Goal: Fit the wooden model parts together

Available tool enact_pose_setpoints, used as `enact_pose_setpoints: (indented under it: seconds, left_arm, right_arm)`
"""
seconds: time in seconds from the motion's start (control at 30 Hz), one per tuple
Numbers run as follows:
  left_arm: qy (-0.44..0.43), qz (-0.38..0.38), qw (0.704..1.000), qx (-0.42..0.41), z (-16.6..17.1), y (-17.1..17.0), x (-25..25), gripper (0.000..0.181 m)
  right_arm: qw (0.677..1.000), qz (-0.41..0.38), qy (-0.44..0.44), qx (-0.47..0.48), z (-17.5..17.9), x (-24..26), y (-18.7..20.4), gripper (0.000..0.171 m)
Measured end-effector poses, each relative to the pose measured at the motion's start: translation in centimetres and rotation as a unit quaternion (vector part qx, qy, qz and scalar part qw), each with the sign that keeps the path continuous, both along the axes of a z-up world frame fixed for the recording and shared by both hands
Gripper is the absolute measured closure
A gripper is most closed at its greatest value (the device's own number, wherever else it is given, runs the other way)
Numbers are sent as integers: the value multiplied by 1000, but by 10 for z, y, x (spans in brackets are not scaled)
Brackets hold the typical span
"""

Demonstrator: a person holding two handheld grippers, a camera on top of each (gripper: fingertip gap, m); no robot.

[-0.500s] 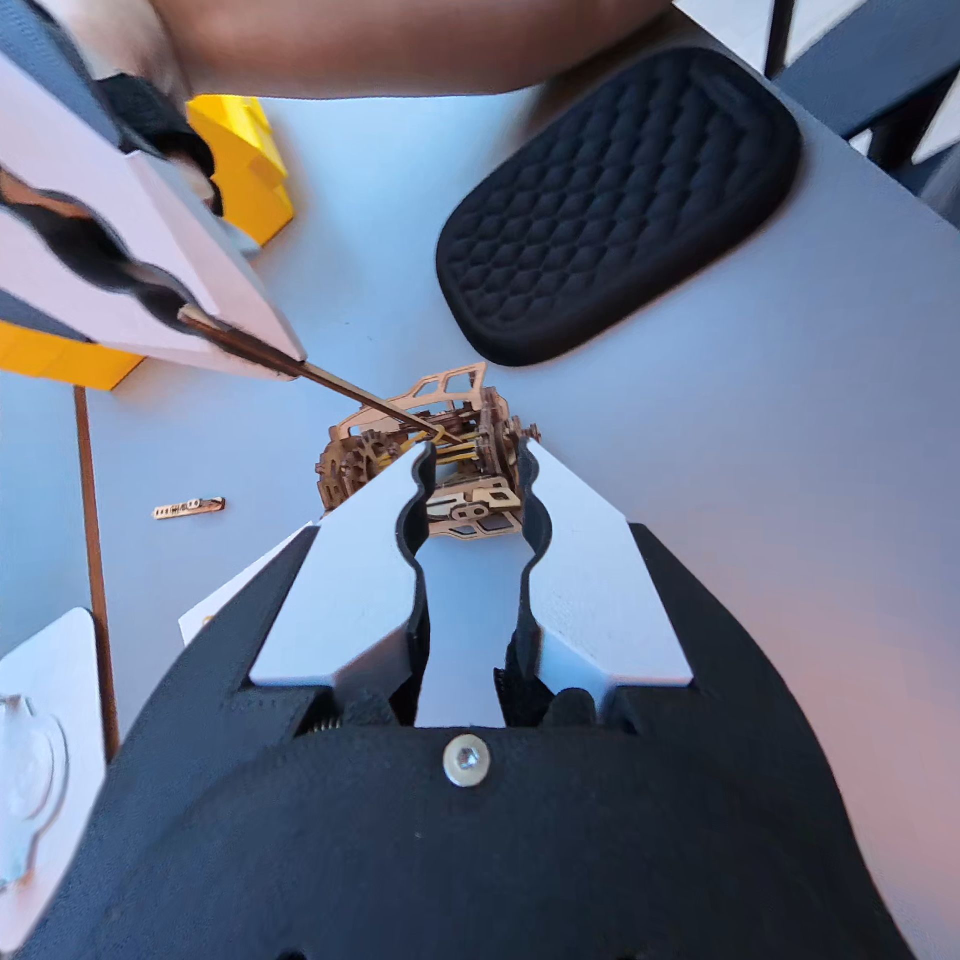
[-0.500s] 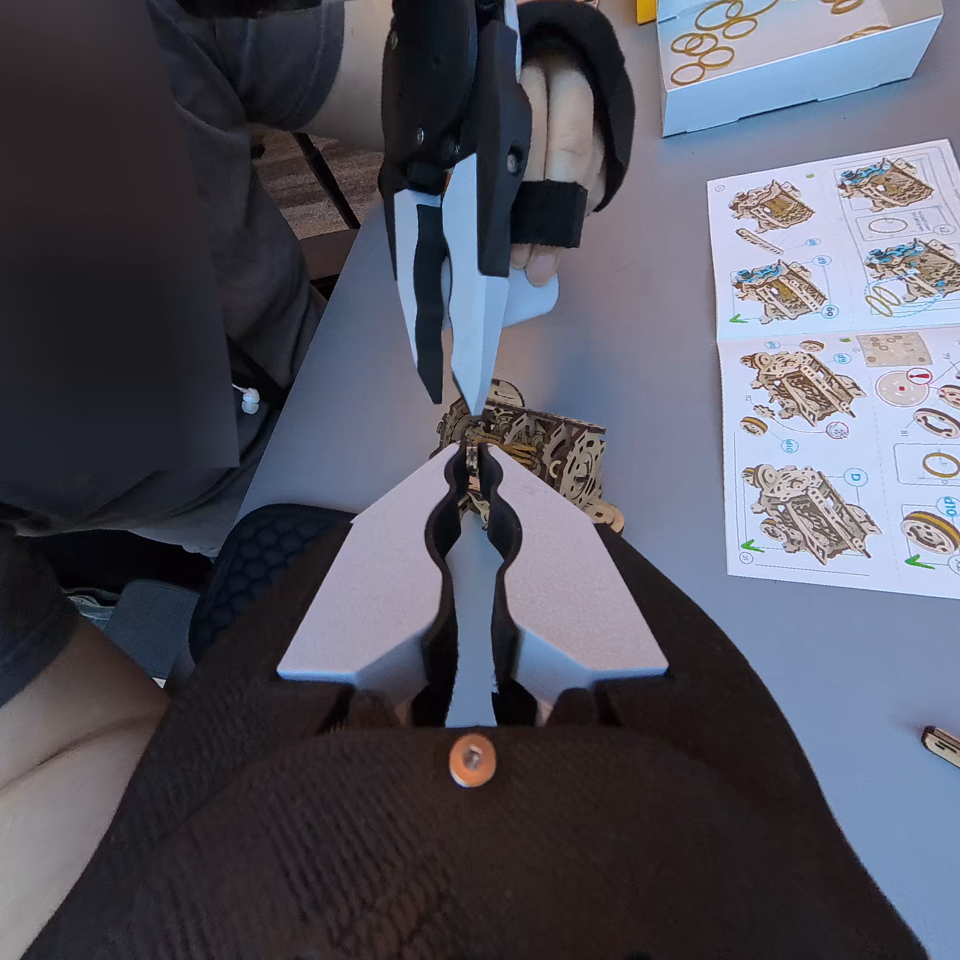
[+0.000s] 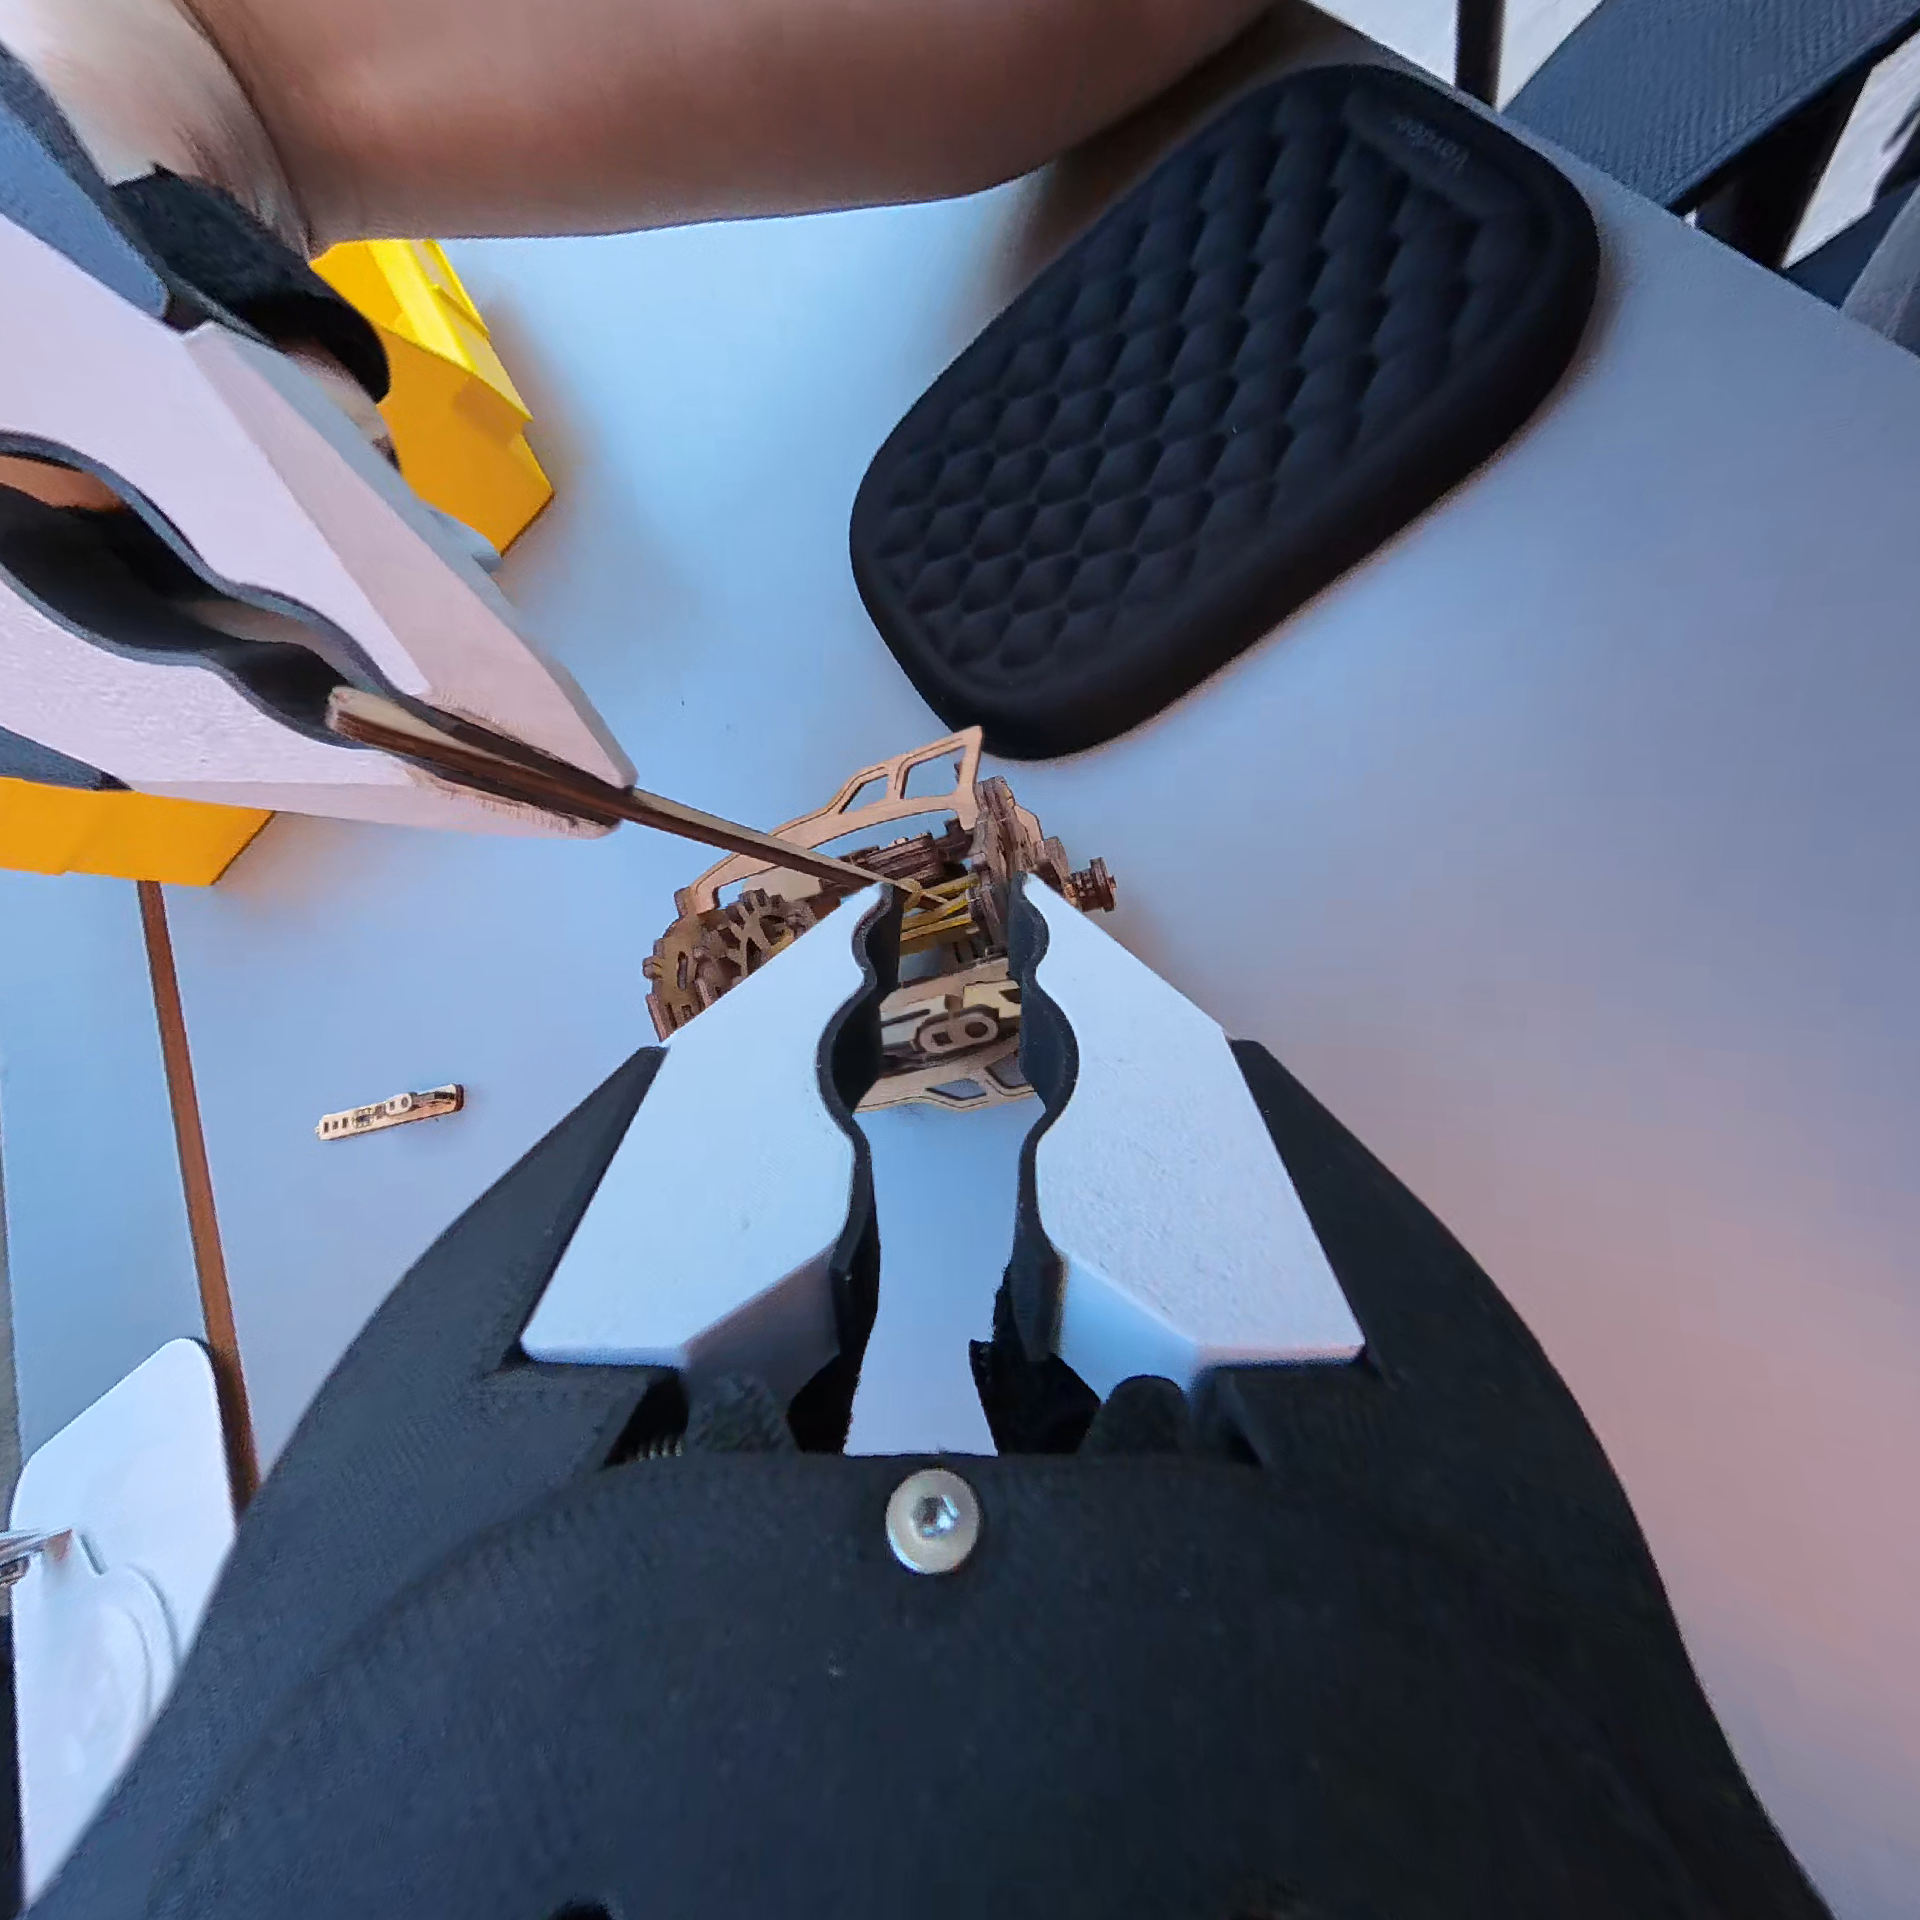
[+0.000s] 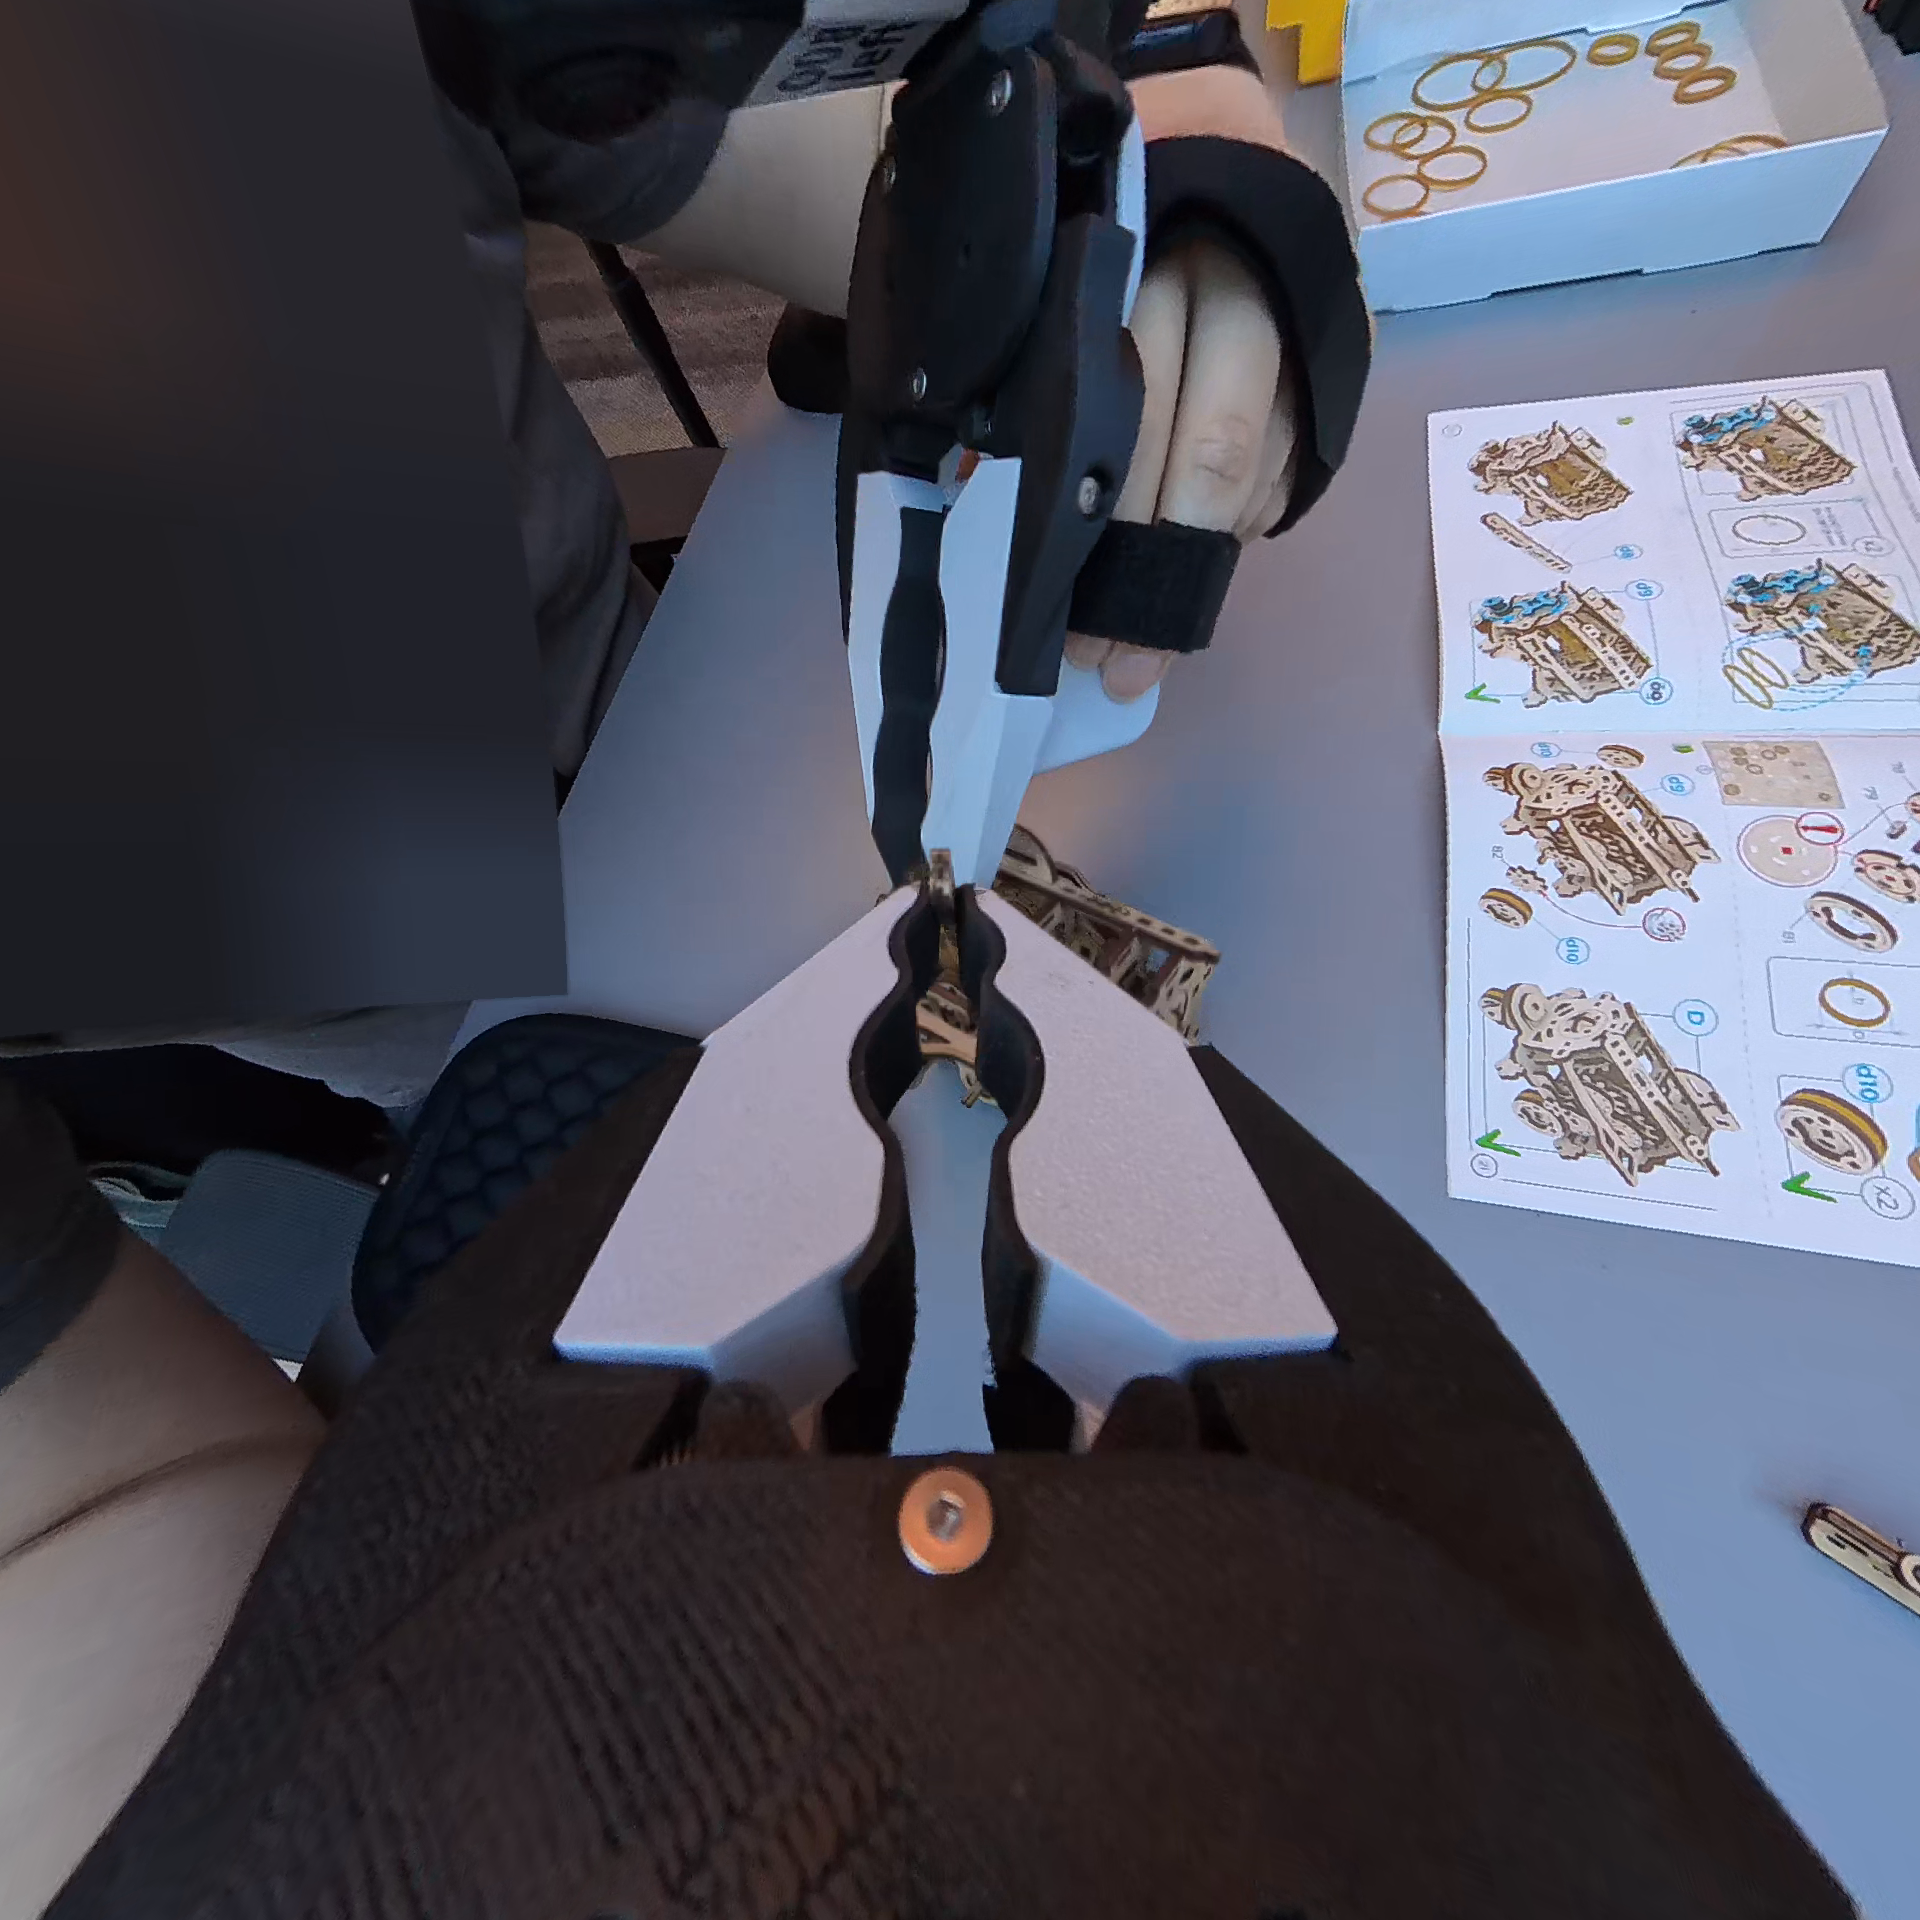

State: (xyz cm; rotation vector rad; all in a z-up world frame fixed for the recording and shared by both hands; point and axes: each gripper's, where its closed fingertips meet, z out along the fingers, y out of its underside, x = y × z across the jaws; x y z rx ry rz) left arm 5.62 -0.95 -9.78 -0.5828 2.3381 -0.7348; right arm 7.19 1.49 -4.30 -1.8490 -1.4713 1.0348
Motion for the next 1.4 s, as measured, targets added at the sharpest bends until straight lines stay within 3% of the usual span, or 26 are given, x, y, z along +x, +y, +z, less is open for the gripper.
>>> enact_pose_setpoints:
  seconds: [0.03, 0.3, 0.63, 0.83, 1.4]
  left_arm:
    - [-5, 3, 1000, -4, 0, -1, 2, 163]
    - [-28, 30, 999, -25, 3, -3, 10, 162]
    - [-23, 34, 998, -44, 0, -8, 15, 155]
    - [-22, 33, 998, -48, -1, -10, 16, 157]
    - [-30, 38, 998, -42, -1, -11, 14, 157]
  right_arm:
    - [1000, 2, -1, 6, 2, -2, -2, 170]
    - [998, -36, -28, 48, 2, -4, -9, 170]
    - [976, -157, 137, 63, 9, 13, -14, 171]
    - [964, -195, 162, 79, 12, 13, -21, 171]
    - [956, -169, 227, 72, 13, 26, -28, 171]
